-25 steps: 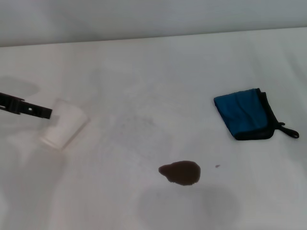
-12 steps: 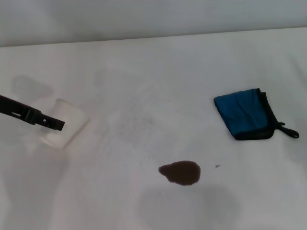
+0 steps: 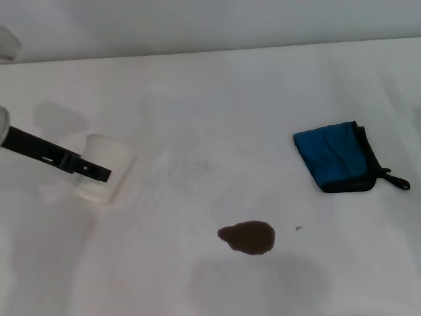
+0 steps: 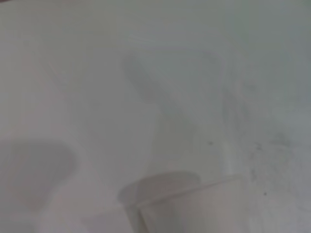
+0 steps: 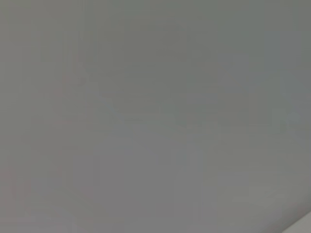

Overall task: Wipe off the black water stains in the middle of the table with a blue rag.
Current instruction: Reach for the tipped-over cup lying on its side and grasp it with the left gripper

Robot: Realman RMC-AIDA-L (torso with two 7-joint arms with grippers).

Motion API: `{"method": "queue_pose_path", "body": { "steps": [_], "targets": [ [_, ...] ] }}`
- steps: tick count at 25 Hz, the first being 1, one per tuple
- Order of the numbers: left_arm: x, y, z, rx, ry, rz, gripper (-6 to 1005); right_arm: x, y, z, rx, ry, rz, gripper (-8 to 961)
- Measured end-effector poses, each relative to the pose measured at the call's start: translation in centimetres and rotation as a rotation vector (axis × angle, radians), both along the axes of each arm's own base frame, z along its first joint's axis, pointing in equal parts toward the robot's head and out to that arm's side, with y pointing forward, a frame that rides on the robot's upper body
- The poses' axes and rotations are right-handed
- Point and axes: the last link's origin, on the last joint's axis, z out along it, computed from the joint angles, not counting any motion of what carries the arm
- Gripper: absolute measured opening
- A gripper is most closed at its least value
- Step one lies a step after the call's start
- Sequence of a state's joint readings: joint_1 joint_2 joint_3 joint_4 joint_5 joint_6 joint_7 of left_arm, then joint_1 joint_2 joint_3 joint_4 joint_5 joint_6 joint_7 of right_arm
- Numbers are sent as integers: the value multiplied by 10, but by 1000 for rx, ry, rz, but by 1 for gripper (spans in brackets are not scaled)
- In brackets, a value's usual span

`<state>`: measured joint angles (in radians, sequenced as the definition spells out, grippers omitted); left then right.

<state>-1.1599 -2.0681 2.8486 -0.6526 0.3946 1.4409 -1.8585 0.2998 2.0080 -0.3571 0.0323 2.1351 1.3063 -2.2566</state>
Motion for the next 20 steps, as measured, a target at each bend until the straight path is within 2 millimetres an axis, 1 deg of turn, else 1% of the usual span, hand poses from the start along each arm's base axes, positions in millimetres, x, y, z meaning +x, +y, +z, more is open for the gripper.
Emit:
{"method": "queue_pose_path", "body": {
  "steps": [9,16,20],
  "targets": [
    [2,3,-7,13,4,47,875,0,0,5,18,-8,10,858],
    [-9,-8,-31,-13,-24,85,875,-1,-2,12,41,-23,31,857],
    [-12,-11,-36,-14,-31,105,875,-1,-3,13,44,-28,32,857]
  ]
}}
